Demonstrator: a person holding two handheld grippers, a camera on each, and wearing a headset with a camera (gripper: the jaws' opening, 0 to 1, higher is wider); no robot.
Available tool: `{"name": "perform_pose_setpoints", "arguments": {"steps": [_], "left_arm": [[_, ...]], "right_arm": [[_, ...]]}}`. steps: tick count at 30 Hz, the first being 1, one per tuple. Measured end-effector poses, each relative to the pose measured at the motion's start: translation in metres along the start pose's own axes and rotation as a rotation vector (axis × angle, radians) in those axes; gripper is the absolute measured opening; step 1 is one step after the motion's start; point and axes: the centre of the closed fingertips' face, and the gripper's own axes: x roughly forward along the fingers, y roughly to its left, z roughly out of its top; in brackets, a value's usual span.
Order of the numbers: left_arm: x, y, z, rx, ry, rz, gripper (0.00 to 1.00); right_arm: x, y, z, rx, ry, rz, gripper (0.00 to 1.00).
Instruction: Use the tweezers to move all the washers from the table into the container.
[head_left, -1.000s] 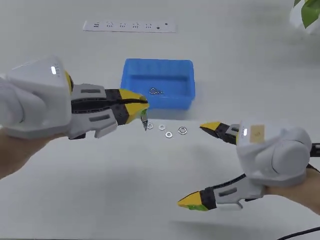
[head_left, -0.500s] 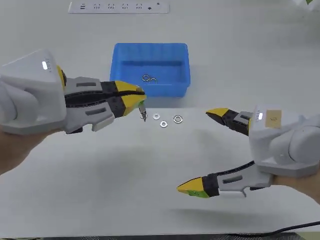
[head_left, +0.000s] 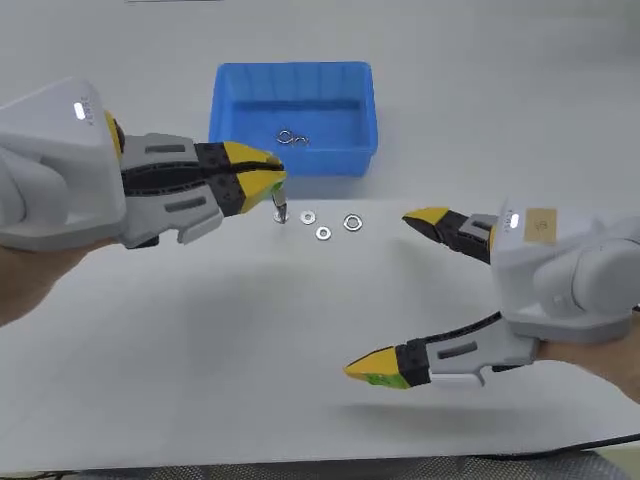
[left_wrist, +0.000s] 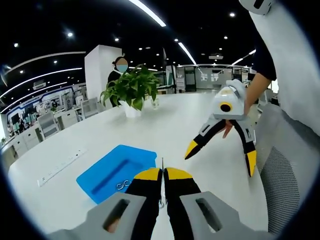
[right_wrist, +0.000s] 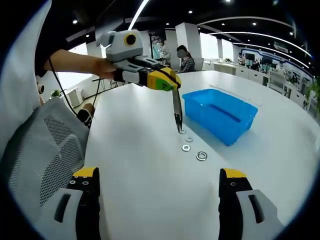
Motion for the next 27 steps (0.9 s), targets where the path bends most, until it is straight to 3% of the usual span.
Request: {"name": "perform_pose_setpoints", "arguments": {"steps": [11, 20, 27], "left_arm": [[0.003, -0.002, 0.0, 0.025, 0.001, -0.008, 0.06], [0.002, -0.002, -0.002, -0.004, 0.012, -0.01, 0.06], [0.001, 0.002, -0.003, -0.021, 0.036, -0.012, 0.06]], "right_arm": [[-0.001, 0.003, 0.001, 0.01, -0.007, 0.008, 0.99], [0.0, 0.006, 0.0, 0.021, -0.005, 0.014, 0.98], [0.005, 0.005, 0.015, 0.019, -0.037, 0.036, 0.97]]}}
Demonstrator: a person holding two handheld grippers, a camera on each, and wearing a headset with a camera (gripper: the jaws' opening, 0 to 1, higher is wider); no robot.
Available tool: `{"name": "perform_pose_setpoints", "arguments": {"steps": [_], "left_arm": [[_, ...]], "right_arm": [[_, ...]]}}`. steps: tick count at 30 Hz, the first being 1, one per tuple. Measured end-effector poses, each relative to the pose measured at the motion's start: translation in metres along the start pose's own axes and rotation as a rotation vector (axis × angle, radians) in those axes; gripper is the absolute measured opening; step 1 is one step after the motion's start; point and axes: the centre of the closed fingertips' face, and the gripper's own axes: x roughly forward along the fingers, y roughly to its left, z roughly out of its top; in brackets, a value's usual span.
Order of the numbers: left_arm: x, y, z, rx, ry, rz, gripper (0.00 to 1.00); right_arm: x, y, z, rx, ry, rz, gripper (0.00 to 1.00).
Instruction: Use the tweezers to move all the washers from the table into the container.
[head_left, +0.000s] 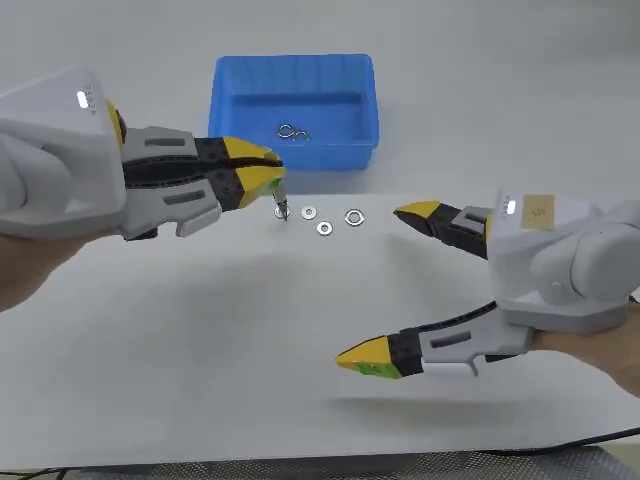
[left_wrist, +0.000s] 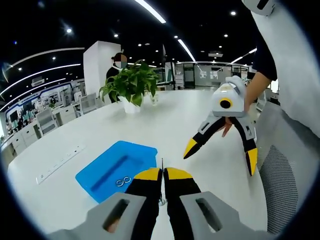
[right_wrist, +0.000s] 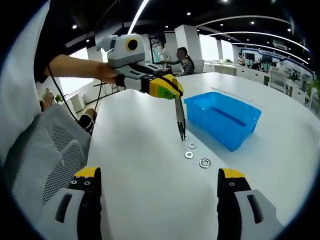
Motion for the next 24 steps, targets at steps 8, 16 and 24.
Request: {"name": "perform_pose_setpoints", "arguments": {"steps": [8, 16, 24], "left_arm": [[0.002, -0.001, 0.001, 0.004, 0.037, -0.031, 0.06], [0.003, -0.003, 0.001, -0.001, 0.047, -0.038, 0.06], [0.001, -0.006, -0.002, 0.028, 0.075, -0.059, 0.06]], "right_arm": [[0.024, -0.013, 0.022, -0.081, 0.007, 0.074, 0.88], [0.054, -0.023, 0.045, -0.126, 0.003, 0.143, 0.75], [0.071, -0.023, 0.052, -0.215, 0.035, 0.209, 0.44]]}}
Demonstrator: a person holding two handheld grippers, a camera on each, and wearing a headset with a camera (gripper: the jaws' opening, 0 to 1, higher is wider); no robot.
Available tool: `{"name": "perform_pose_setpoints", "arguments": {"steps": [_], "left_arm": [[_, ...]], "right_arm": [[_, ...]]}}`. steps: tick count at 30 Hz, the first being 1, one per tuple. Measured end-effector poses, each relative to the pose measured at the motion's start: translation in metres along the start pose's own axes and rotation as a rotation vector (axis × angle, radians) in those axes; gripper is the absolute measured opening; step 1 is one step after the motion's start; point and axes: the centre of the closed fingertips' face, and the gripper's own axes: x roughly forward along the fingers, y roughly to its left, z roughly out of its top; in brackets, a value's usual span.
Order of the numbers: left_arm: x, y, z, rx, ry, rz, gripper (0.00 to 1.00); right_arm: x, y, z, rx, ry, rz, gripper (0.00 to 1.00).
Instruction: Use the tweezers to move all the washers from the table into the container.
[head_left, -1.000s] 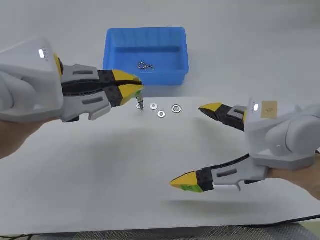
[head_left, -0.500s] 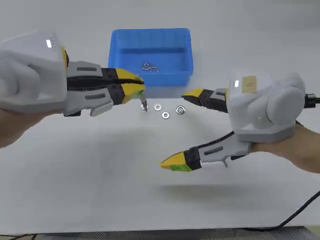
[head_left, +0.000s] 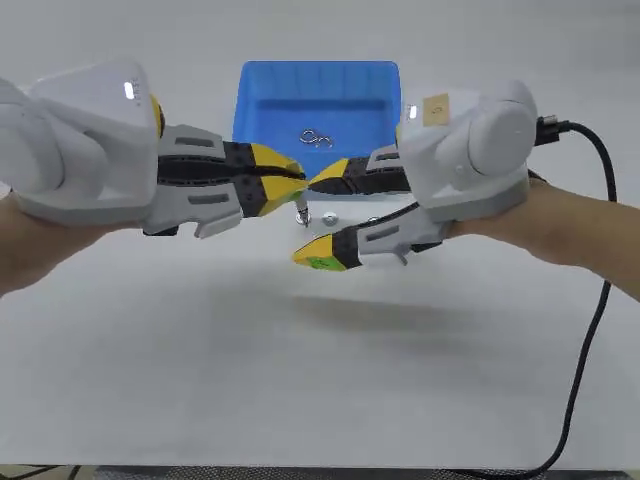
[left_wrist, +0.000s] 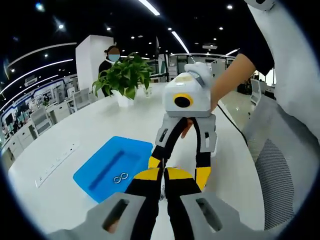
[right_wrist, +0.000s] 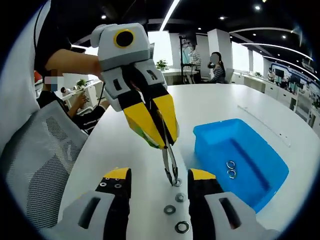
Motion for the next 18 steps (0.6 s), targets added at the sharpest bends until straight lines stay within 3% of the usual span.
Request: {"name": "perform_pose_setpoints", "arguments": {"steps": [4, 7, 9, 18], "left_arm": [[-0.001, 0.0, -0.002, 0.002, 0.007, -0.003, 0.06], [-0.001, 0.002, -0.004, 0.001, 0.01, 0.001, 0.06], [-0.001, 0.003, -0.005, 0.0, 0.011, 0.0, 0.06], [0.002, -0.001, -0.007, 0.007, 0.018, -0.022, 0.07]], "right_arm": [[0.006, 0.001, 0.0, -0.035, 0.02, 0.024, 0.32], [0.01, 0.001, 0.001, -0.046, 0.024, 0.031, 0.29], [0.012, -0.003, 0.0, -0.088, 0.039, 0.013, 0.25], [0.01, -0.01, -0.001, -0.05, 0.029, 0.034, 0.12]]}}
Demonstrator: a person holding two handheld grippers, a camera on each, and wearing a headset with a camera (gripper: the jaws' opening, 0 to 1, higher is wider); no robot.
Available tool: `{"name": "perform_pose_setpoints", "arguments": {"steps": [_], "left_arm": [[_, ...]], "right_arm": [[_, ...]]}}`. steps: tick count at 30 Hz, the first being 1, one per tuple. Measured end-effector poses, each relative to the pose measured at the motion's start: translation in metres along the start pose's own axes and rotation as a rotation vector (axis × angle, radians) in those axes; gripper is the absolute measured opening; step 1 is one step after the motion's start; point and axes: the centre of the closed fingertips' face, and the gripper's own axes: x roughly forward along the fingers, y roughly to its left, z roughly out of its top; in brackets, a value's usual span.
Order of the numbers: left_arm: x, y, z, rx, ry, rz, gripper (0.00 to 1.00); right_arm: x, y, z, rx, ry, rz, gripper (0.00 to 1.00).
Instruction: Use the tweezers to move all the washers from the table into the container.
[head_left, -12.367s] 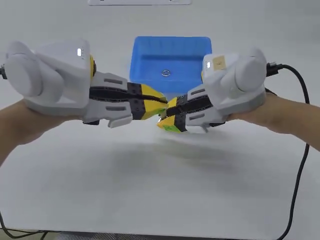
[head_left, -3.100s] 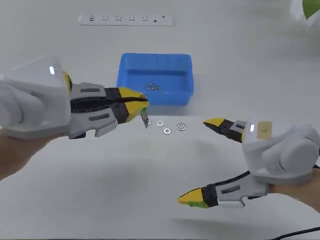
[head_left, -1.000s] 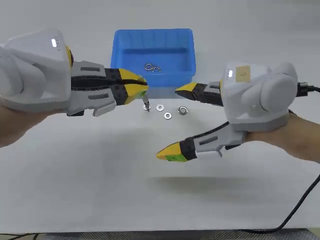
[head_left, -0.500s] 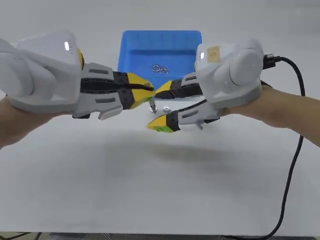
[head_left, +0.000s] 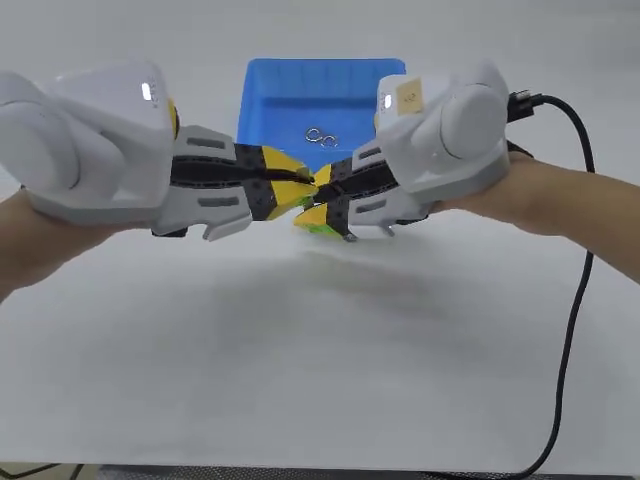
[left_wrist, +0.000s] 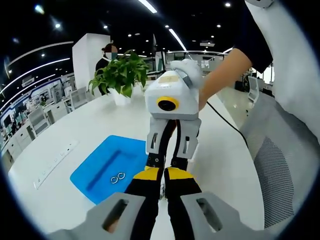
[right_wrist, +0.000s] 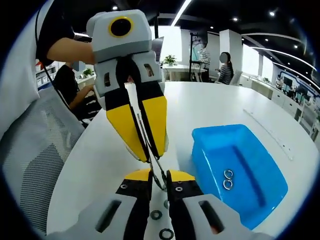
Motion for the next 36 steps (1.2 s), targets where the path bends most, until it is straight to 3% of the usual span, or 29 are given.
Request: {"name": "perform_pose_setpoints", "arguments": {"steps": [11, 12, 14, 17, 25, 27, 28, 30, 36], "left_arm": [[0.0, 0.003, -0.003, 0.007, 0.028, 0.022, 0.07], [0.0, 0.003, -0.004, 0.007, 0.035, 0.027, 0.08], [0.0, 0.002, -0.014, 0.024, 0.09, 0.036, 0.1], [0.0, -0.005, -0.016, 0.024, 0.093, 0.025, 0.16], [-0.006, -0.005, -0.005, -0.029, 0.05, 0.065, 0.24], [-0.009, -0.005, 0.001, -0.057, 0.012, 0.076, 0.27], [-0.011, -0.008, 0.006, -0.098, -0.022, 0.076, 0.29], [-0.016, -0.01, 0.009, -0.129, -0.044, 0.079, 0.32], [-0.03, -0.02, 0.008, -0.166, -0.049, 0.103, 0.43]], "right_arm": [[0.0, 0.001, 0.0, -0.074, 0.008, -0.014, 0.1], [0.0, 0.0, 0.0, -0.073, 0.009, -0.016, 0.1], [0.001, -0.001, -0.001, -0.083, 0.011, -0.023, 0.1], [-0.001, -0.001, -0.001, -0.084, 0.01, -0.033, 0.1], [-0.003, 0.004, -0.001, -0.092, 0.012, -0.043, 0.1], [-0.005, 0.007, 0.001, -0.095, 0.011, -0.045, 0.1], [-0.006, 0.008, 0.002, -0.095, 0.01, -0.044, 0.1], [-0.008, 0.011, 0.005, -0.101, 0.012, -0.043, 0.1], [-0.013, 0.017, 0.013, -0.115, 0.014, -0.047, 0.1]]}}
